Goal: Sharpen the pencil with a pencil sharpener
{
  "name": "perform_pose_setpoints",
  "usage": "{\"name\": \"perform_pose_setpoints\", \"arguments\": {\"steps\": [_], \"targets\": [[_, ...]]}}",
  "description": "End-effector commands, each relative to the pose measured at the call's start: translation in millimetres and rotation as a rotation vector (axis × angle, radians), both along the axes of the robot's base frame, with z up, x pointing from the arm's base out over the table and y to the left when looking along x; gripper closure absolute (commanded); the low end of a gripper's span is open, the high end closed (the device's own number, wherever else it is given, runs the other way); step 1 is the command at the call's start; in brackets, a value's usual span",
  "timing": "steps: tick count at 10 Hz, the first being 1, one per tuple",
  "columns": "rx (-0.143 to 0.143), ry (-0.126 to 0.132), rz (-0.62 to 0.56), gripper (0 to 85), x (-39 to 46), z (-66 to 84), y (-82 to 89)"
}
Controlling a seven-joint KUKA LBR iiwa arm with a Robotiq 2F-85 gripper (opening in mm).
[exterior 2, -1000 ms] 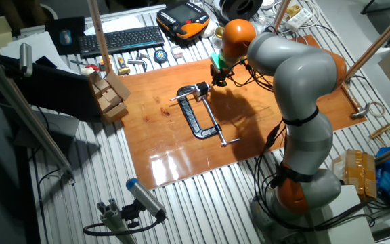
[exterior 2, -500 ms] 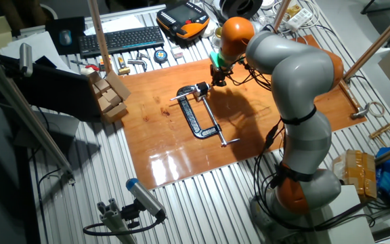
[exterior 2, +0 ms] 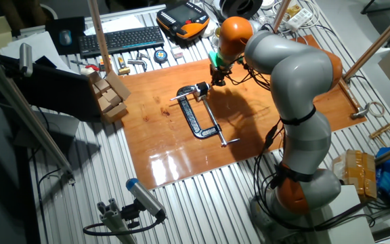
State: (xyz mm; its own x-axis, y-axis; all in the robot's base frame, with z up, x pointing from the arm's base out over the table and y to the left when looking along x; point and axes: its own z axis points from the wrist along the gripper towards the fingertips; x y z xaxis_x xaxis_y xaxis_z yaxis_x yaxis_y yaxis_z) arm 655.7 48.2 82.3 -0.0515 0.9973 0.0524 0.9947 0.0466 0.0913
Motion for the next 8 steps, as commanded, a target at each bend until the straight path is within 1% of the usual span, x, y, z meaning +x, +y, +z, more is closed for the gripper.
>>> {"name": "perform_pose_setpoints", "arguments": {"steps": [1, 2, 3, 4, 6, 7, 8], "targets": [[0.004, 0.004, -0.016, 51.0, -0.3, -0.8, -0.2], [0.012, 0.008, -0.031, 51.0, -0.2, -1.0, 0.0], [0.026, 0.005, -0.038, 51.0, 0.3, -2.5, 0.3], [0.033, 0.004, -0.045, 51.0, 0.7, -4.8, 0.7], [0.037, -0.006, -0.051, 51.0, 0.3, -8.8, 1.3], [0.036, -0.007, -0.056, 51.0, 0.7, -10.5, 1.9], [0.041, -0.007, -0.059, 51.0, 0.4, -11.5, 2.4]]}}
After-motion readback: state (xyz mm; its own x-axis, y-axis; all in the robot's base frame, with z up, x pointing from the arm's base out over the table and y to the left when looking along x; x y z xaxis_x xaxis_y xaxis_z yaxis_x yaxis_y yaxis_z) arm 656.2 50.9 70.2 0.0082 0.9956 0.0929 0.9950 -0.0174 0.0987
